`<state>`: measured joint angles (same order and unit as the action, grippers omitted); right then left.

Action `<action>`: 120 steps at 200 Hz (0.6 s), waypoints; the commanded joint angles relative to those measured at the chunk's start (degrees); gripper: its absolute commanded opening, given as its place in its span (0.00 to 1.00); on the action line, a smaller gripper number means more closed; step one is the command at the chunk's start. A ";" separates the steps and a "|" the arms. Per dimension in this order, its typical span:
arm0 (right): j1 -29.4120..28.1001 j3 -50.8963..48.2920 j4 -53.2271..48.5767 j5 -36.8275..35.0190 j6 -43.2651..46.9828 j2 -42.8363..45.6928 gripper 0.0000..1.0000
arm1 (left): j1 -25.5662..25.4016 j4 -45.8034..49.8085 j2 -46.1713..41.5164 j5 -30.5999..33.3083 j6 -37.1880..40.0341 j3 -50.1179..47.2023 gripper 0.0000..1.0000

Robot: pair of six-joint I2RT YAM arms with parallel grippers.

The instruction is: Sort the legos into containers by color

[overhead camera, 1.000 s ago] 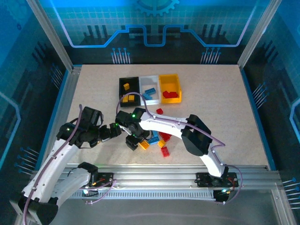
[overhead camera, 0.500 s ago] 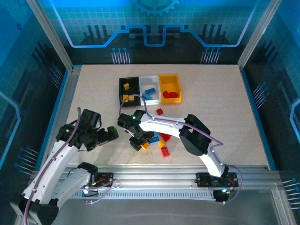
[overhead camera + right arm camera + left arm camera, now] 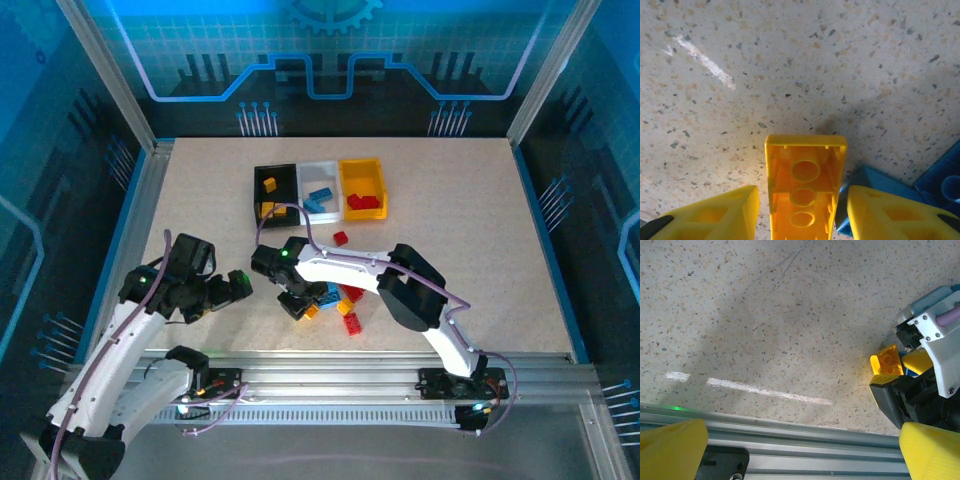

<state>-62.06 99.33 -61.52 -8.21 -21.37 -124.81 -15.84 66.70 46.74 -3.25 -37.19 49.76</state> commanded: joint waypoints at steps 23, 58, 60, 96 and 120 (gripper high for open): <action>0.80 0.59 0.23 -2.51 -1.87 -3.32 0.48 | 0.54 2.43 -1.35 -0.26 0.19 -0.31 0.99; 0.98 0.93 0.74 -4.82 -3.02 -2.01 0.39 | 0.54 2.69 -1.74 -0.54 0.26 -0.55 0.99; 1.02 0.95 0.77 -4.92 -3.01 -1.84 0.39 | 0.54 2.77 -1.74 -0.53 0.27 -0.54 0.99; 3.08 2.77 1.16 -3.83 -3.85 1.79 0.37 | 0.63 2.91 -1.67 -0.45 0.80 0.27 0.99; 6.71 3.43 2.94 -0.09 -5.79 4.79 0.36 | 0.72 2.76 -1.66 -0.53 0.79 0.94 0.99</action>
<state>-59.44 100.09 -59.90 -10.70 -24.25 -125.51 -15.79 67.53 45.56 -3.27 -37.17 49.71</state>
